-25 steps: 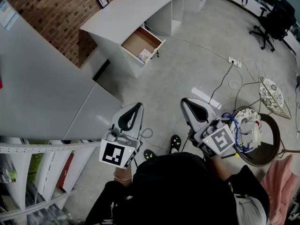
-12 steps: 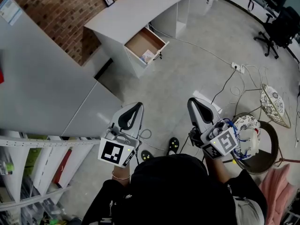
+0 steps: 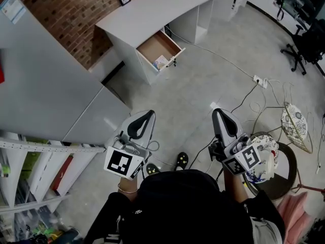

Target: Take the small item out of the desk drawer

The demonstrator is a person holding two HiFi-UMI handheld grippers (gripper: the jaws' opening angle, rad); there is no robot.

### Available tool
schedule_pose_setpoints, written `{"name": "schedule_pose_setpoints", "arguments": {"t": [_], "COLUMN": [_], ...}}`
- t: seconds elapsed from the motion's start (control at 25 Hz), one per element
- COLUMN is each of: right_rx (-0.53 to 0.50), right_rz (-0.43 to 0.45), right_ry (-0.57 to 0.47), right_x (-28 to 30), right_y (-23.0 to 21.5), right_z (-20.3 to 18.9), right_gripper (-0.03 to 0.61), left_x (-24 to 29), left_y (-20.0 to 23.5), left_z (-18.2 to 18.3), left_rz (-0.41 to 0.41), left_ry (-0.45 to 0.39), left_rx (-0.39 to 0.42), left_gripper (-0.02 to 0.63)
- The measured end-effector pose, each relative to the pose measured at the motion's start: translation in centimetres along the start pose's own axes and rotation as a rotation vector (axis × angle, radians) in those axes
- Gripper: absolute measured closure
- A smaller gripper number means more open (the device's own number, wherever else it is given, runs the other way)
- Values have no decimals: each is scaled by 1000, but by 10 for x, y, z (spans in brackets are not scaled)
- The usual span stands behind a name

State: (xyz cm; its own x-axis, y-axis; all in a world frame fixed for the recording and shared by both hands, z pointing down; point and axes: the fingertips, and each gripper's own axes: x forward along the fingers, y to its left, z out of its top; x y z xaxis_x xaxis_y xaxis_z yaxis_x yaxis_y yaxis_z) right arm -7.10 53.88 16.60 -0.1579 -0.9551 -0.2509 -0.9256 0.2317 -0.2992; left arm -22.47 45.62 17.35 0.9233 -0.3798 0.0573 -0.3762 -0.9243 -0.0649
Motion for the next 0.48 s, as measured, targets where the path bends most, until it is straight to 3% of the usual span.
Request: {"name": "schedule_pose_setpoints", "arguments": {"t": [0.48], "right_rx": [41], "right_rz": [-18], "right_ry": [17], "right_x": [-24], "right_y": [-35], "right_z": [2], "right_gripper": [571], "left_x": [2], "left_y": [4], "left_z": [2], "left_rz": [107], "left_ry": [25], "left_rx": [-19], "left_gripper": [612]}}
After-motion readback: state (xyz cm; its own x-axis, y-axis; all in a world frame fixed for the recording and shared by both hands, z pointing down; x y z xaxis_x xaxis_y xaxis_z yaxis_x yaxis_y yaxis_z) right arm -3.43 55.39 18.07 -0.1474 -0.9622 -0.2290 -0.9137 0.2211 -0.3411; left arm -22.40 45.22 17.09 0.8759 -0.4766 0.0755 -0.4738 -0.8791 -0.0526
